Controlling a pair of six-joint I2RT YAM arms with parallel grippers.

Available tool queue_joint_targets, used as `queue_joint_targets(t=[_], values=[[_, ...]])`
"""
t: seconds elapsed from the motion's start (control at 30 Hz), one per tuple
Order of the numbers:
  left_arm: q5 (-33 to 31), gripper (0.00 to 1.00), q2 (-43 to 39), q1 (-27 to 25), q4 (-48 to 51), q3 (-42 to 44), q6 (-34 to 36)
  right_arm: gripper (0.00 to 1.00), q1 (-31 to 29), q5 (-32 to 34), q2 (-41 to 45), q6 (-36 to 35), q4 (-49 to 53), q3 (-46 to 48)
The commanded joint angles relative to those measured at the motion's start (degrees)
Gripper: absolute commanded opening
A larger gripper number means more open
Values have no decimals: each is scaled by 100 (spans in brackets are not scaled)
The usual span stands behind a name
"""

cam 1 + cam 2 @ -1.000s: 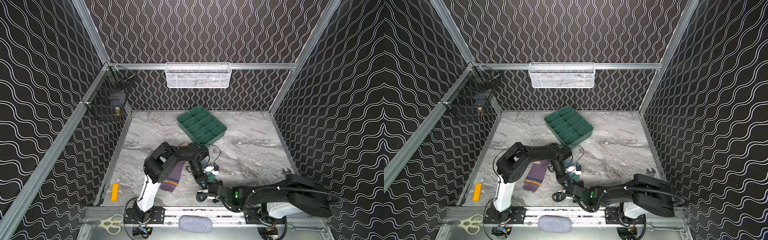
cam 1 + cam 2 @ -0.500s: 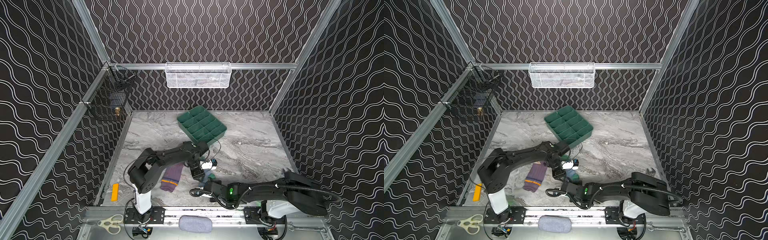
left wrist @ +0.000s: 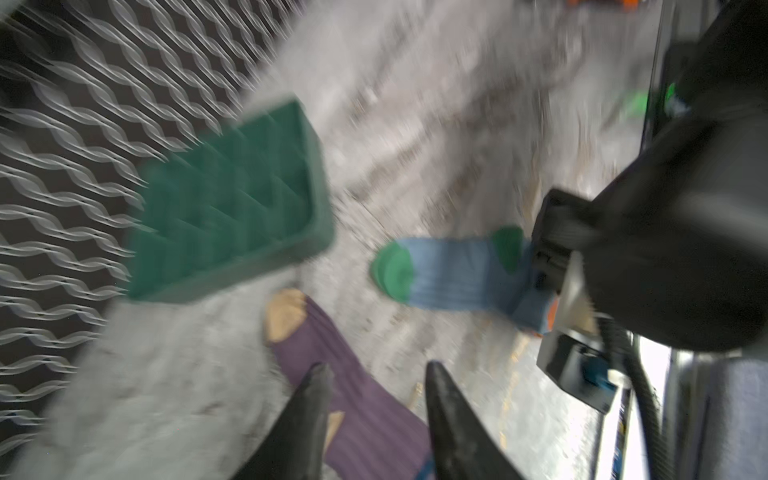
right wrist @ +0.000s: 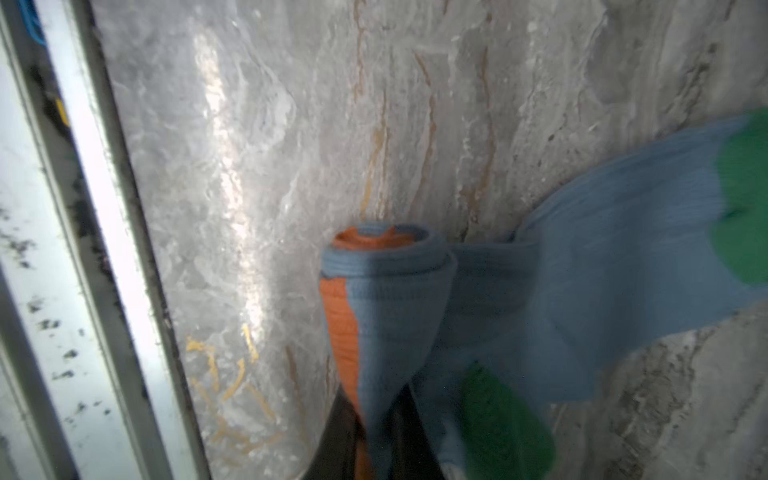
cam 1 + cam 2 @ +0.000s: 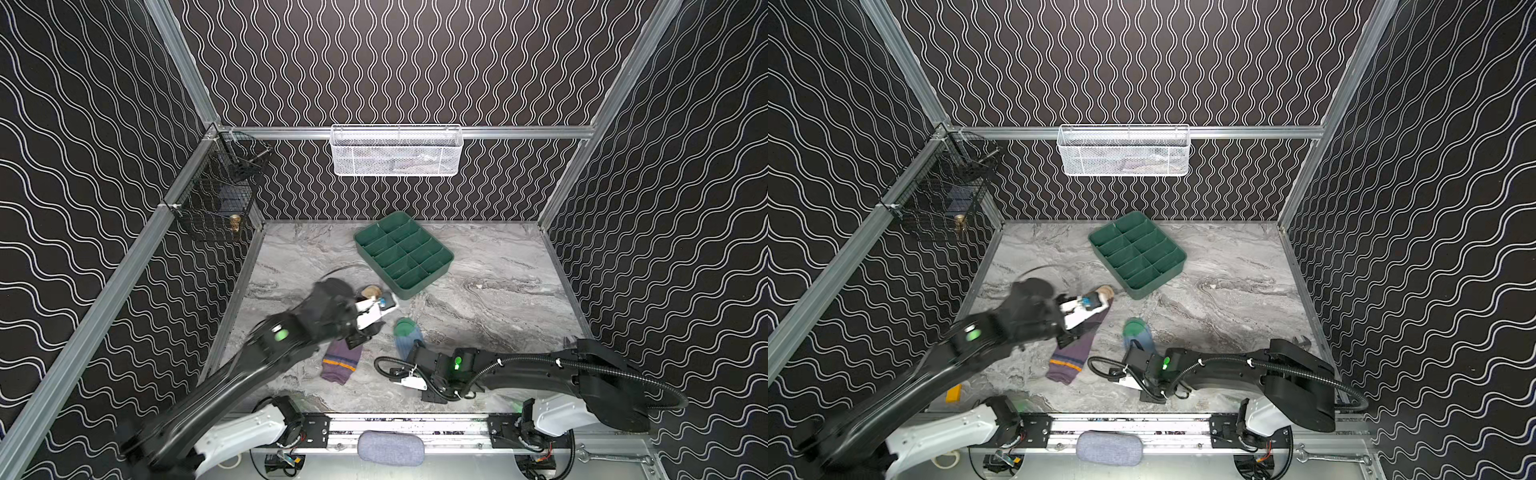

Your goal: Roll the socks

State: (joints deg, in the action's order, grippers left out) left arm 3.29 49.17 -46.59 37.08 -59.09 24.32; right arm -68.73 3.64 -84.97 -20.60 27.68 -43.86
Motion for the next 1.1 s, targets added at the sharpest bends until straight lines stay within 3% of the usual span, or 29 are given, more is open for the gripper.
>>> queue_joint_targets(t=[0.0,0.13,0.3,0.43,0.6,0.7,0.87,1.07], values=[[-5,56,-766,17,164,11,675,0,299,-939,-211,-131,727,-230],[460,66,-958,17,840,-379,1241,0,769,-1508,-724,-344,1098,-607],[903,68,-159,9,1547,-727,1622,0,1163,-1776,-1275,-589,1216,-976],[784,68,540,-142,1561,-494,1678,0,1409,-1629,-1488,-697,990,-1107],[-645,68,1016,-1546,661,361,1407,0,1576,-1312,-1675,-895,626,-1091],[-1180,67,1476,-2175,2,833,1143,0,1683,-1243,-1796,-975,454,-1081],[-1506,63,2350,-2554,-1171,1400,531,0,1875,-1271,-1975,-1057,263,-1072],[-1206,62,3011,-2574,-2477,1812,-76,0,2022,-1469,-2045,-1104,198,-1051]])
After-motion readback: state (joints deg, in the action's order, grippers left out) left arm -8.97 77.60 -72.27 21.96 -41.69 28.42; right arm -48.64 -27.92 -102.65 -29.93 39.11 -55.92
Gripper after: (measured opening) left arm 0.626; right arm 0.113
